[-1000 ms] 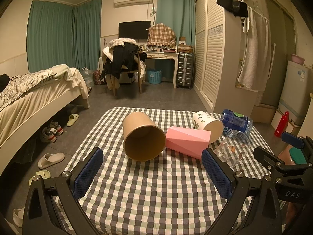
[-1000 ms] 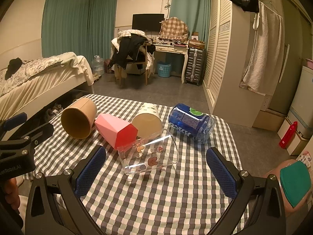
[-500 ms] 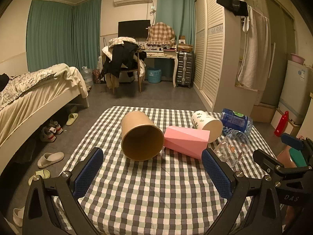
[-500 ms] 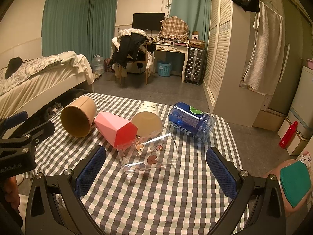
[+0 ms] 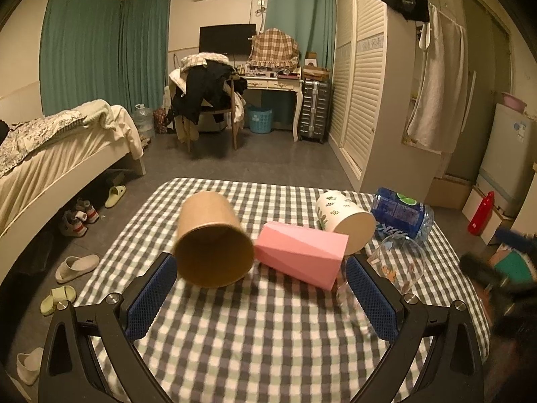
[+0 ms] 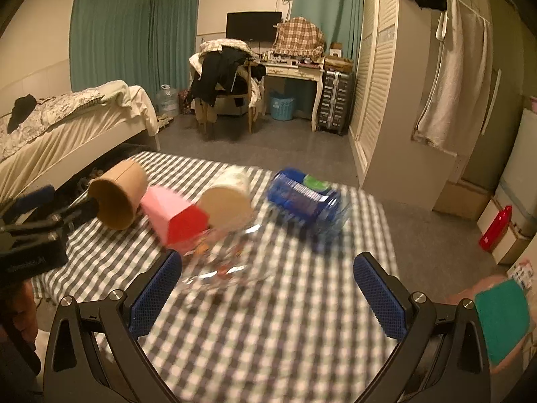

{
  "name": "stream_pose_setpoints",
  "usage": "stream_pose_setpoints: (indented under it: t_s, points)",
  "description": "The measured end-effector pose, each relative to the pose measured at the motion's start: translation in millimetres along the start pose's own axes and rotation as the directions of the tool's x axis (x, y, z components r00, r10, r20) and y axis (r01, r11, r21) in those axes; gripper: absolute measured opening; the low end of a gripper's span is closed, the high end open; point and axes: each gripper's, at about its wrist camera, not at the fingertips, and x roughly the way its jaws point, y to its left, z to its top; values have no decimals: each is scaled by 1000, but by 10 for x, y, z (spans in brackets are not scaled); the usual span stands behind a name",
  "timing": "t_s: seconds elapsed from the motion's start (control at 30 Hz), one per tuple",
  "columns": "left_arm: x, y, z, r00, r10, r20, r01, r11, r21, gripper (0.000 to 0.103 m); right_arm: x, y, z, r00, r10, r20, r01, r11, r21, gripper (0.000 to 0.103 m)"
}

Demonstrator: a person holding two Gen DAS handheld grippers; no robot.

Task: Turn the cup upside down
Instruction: 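Reach the right gripper to the blue-labelled bottle and close on it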

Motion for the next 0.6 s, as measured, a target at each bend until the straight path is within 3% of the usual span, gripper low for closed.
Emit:
stream_pose_setpoints:
  t_s: [0.1, 0.23, 0.4, 0.6]
  points:
    - [122, -116, 97, 1000, 10, -5, -10, 1000, 17, 103, 103, -260, 159, 1000, -3, -5, 3, 1000, -24, 103]
    - [278, -202, 206, 1000, 25, -5, -25, 1000, 16, 103, 427, -476, 369, 998, -45, -34, 38, 985, -167, 103]
    - [495, -219, 221, 999, 40, -35, -41, 999, -6, 103, 1064, -653, 475, 991, -18, -133, -23, 954, -300, 103]
    - [687, -246, 189, 995, 76, -70, -75, 997, 20, 103, 1632, -674, 393, 973, 51, -227, -124, 938, -322, 103]
